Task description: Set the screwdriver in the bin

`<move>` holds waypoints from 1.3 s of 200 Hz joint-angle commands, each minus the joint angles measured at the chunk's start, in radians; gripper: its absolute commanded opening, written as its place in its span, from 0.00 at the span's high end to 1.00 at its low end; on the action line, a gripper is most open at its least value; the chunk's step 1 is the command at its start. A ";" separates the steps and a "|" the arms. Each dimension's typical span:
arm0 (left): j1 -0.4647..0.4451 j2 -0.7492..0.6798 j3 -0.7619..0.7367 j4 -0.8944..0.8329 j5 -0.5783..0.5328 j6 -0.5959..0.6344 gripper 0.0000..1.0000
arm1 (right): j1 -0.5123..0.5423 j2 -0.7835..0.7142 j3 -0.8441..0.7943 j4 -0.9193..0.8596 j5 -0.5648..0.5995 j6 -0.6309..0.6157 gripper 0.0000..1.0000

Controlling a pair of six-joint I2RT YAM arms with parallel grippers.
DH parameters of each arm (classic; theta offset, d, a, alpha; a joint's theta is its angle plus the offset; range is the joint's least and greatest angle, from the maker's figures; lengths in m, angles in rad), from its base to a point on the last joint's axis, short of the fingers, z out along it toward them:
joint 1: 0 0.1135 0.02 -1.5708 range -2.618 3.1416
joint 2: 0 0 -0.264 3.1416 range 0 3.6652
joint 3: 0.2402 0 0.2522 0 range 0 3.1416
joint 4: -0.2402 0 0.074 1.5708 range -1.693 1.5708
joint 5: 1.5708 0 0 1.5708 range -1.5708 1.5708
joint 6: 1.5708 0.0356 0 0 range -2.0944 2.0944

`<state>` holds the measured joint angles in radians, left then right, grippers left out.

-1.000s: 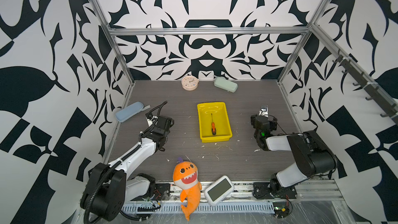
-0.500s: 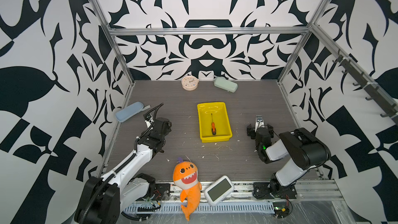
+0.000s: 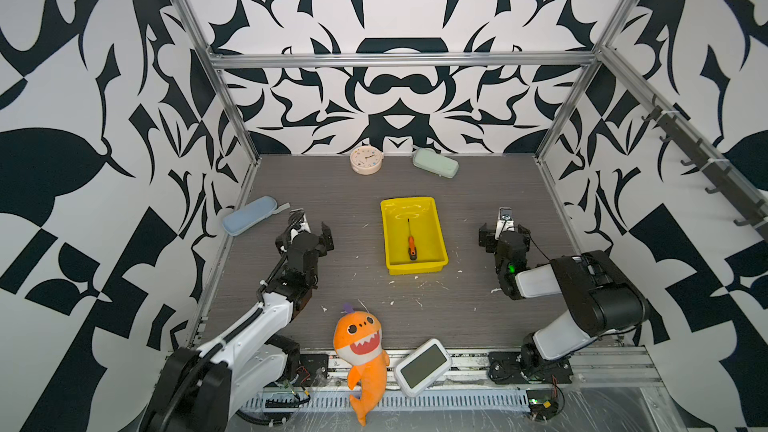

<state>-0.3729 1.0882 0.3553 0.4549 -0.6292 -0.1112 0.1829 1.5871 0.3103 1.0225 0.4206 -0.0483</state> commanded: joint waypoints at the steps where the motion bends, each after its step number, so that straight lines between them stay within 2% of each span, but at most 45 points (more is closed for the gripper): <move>1: 0.006 0.191 0.016 0.307 -0.078 0.380 0.00 | 0.000 -0.010 0.004 0.014 -0.005 0.014 0.00; 28: 0.008 0.436 0.016 0.585 -0.166 0.451 0.00 | 0.001 -0.009 0.005 0.014 -0.005 0.014 0.00; 44: 0.024 0.515 0.006 0.641 -0.209 0.423 0.00 | 0.001 -0.010 0.005 0.013 -0.006 0.014 0.00; 59: 0.034 0.572 -0.019 0.804 -0.220 0.486 0.01 | 0.001 -0.010 0.006 0.013 -0.006 0.015 0.00; 68: 0.036 0.582 -0.025 0.847 -0.243 0.491 0.00 | 0.000 -0.009 0.005 0.012 -0.007 0.015 0.00; 91: 0.046 0.546 -0.028 0.772 -0.202 0.465 0.00 | 0.000 -0.010 0.007 0.007 -0.011 0.017 0.00; 122: 0.064 0.434 -0.074 0.669 -0.076 0.396 0.01 | 0.001 -0.010 0.009 0.007 -0.013 0.017 0.00; 138: 0.094 0.343 -0.076 0.544 0.049 0.304 0.00 | -0.001 -0.010 0.010 0.003 -0.015 0.017 0.00; 148: 0.152 0.298 -0.102 0.548 0.226 0.230 0.00 | -0.002 -0.012 0.010 0.002 -0.018 0.017 0.00; 154: 0.165 0.276 -0.105 0.525 0.272 0.238 0.00 | -0.003 -0.011 0.010 0.001 -0.019 0.018 0.00; 168: 0.216 0.293 -0.100 0.534 0.289 0.194 0.00 | -0.003 -0.012 0.010 0.001 -0.021 0.019 0.00; 182: 0.271 0.386 -0.102 0.621 0.295 0.137 0.00 | -0.003 -0.012 0.010 0.001 -0.019 0.019 0.00; 190: 0.301 0.456 -0.115 0.727 0.308 0.114 0.01 | -0.004 -0.012 0.012 -0.002 -0.023 0.019 0.00; 204: 0.317 0.548 -0.122 0.869 0.213 0.090 0.00 | -0.011 -0.013 0.018 -0.017 -0.038 0.022 0.00; 212: 0.316 0.512 -0.111 0.785 0.213 0.067 0.00 | -0.014 -0.014 0.022 -0.027 -0.046 0.025 0.00; 228: 0.328 0.453 -0.019 0.514 0.234 0.037 0.00 | -0.016 -0.014 0.023 -0.029 -0.049 0.025 0.00; 244: 0.363 0.488 -0.015 0.567 0.276 0.028 0.00 | -0.017 -0.015 0.023 -0.029 -0.054 0.027 0.00; 260: 0.363 0.465 0.004 0.483 0.279 0.018 0.01 | -0.022 -0.018 0.021 -0.031 -0.057 0.029 0.00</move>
<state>-0.0261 1.5806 0.3332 1.0191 -0.3790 -0.0387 0.1680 1.5871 0.3111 0.9833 0.3744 -0.0334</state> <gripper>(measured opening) 0.994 0.998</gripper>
